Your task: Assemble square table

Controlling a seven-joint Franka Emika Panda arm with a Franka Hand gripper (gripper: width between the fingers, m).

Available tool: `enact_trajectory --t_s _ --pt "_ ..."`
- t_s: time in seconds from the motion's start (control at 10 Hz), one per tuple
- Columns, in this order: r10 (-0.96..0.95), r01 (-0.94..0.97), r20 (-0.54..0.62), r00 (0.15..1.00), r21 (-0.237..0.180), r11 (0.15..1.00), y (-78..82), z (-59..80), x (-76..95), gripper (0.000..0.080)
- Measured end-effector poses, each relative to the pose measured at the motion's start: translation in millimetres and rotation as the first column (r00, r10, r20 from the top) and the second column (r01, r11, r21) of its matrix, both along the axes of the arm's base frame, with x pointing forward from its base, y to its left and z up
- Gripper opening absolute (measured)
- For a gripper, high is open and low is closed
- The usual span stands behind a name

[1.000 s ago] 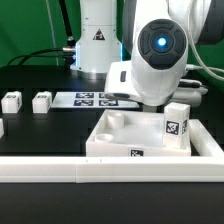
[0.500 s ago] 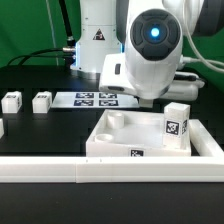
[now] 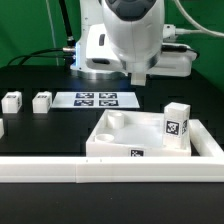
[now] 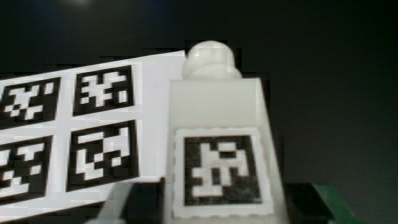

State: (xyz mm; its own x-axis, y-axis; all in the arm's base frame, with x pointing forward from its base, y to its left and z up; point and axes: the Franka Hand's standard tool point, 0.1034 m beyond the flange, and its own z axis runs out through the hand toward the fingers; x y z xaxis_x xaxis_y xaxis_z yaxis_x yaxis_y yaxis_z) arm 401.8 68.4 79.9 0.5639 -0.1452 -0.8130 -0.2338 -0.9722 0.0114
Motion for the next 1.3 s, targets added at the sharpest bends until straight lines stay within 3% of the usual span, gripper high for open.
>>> enact_trajectory --t_s 0.2,0.3,0.4,0.9,1.0,1.3 --pt "-0.001 0.003 0.109 0.994 -0.014 1.0 0.9 -6.6 10.1 0.029" --pt "-0.002 0.009 0.21 0.978 -0.033 0.999 0.1 -17.2 12.4 0.029" --pt "-0.001 0.011 0.255 0.967 -0.038 0.999 1.6 -15.3 15.7 0.029" --pt "-0.001 0.032 0.544 0.839 -0.047 0.998 2.8 17.4 68.8 0.029" --pt "-0.003 0.048 0.63 0.777 -0.055 0.997 0.3 23.9 85.8 0.029" --pt "0.024 0.064 0.769 0.639 -0.084 0.994 2.4 19.7 85.7 0.029"
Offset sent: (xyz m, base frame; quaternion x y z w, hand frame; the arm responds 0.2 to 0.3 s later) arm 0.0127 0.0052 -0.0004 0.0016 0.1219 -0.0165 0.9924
